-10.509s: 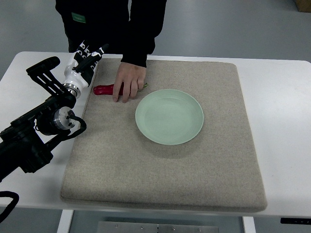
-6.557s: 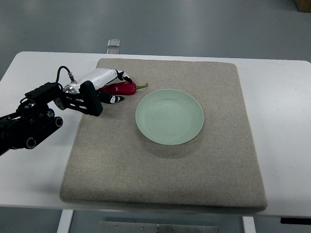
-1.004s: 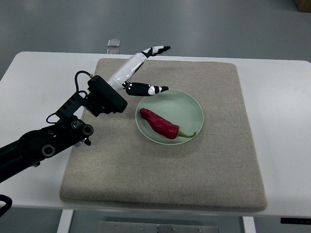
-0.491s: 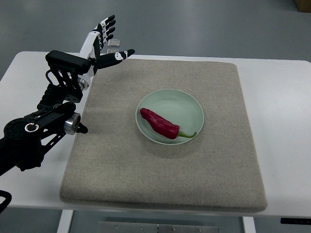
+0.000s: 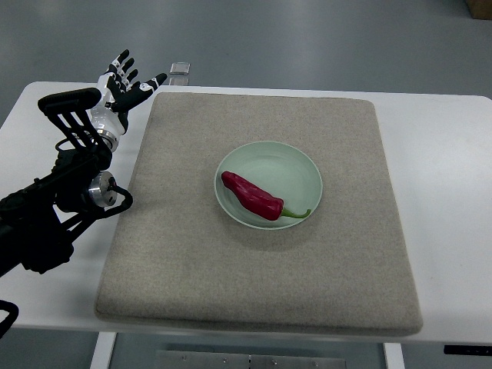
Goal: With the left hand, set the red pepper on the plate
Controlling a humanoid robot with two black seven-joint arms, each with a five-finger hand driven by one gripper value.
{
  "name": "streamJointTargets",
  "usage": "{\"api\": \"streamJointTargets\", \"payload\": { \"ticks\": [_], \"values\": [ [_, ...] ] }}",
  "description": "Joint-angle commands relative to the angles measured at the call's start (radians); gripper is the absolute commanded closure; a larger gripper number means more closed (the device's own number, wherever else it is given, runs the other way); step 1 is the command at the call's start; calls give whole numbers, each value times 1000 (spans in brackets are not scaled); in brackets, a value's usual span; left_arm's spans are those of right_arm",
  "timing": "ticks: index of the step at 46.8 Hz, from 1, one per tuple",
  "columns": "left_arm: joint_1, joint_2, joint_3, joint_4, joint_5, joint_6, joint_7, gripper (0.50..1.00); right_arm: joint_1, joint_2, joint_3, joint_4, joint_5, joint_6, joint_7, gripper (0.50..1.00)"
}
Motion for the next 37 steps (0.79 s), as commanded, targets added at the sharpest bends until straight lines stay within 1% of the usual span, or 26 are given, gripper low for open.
{"api": "streamJointTargets", "payload": {
  "ticks": [1, 12, 22, 33, 37],
  "values": [
    [0, -2, -3, 0, -28, -2, 0, 506, 0, 0, 0, 0, 0, -1, 0, 572],
    [0, -2, -34, 0, -45, -17, 0, 504, 0, 0, 0, 0, 0, -1, 0, 572],
    [8, -3, -75, -1, -45, -65, 0, 504, 0, 0, 0, 0, 1, -1, 0, 572],
    [20, -5, -90, -3, -45, -75, 0, 504, 0, 0, 2, 0, 1, 5, 0, 572],
    [24, -21, -104, -3, -44, -85, -2, 504, 0, 0, 2, 0, 1, 7, 0, 572]
  ]
}}
